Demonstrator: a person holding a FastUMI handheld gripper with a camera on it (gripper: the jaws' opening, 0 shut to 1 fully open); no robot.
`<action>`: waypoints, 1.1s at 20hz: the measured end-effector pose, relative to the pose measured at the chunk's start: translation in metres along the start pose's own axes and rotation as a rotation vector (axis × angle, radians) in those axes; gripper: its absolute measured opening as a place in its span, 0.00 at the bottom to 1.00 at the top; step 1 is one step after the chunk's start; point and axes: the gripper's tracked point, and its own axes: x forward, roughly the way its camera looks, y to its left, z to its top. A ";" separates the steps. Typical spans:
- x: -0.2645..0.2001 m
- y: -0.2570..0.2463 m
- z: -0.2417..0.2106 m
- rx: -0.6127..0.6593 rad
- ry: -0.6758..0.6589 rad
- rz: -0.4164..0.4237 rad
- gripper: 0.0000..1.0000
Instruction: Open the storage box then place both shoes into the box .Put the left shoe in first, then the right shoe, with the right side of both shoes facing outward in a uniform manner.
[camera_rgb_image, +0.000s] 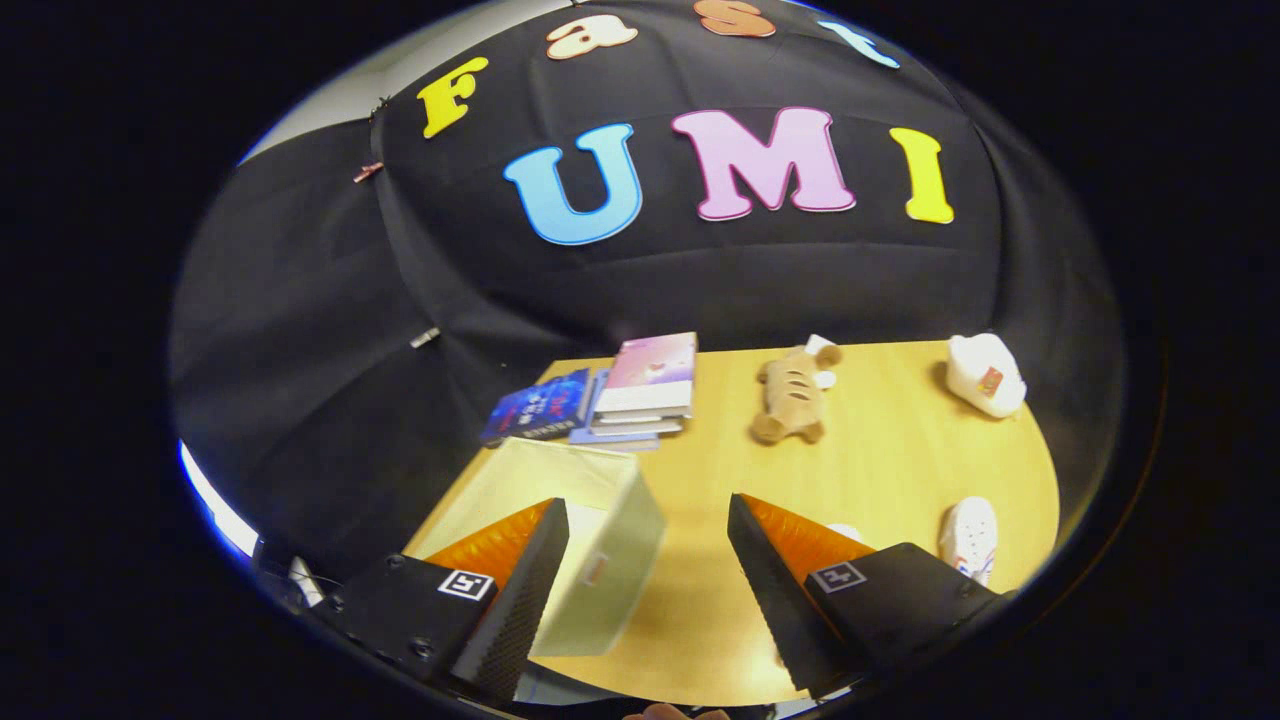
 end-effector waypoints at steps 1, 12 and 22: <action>-0.005 -0.020 -0.010 -0.030 0.007 -0.044 0.98; -0.008 -0.160 -0.143 -0.200 0.286 -0.222 1.00; 0.033 -0.207 -0.201 -0.218 0.474 -0.153 0.99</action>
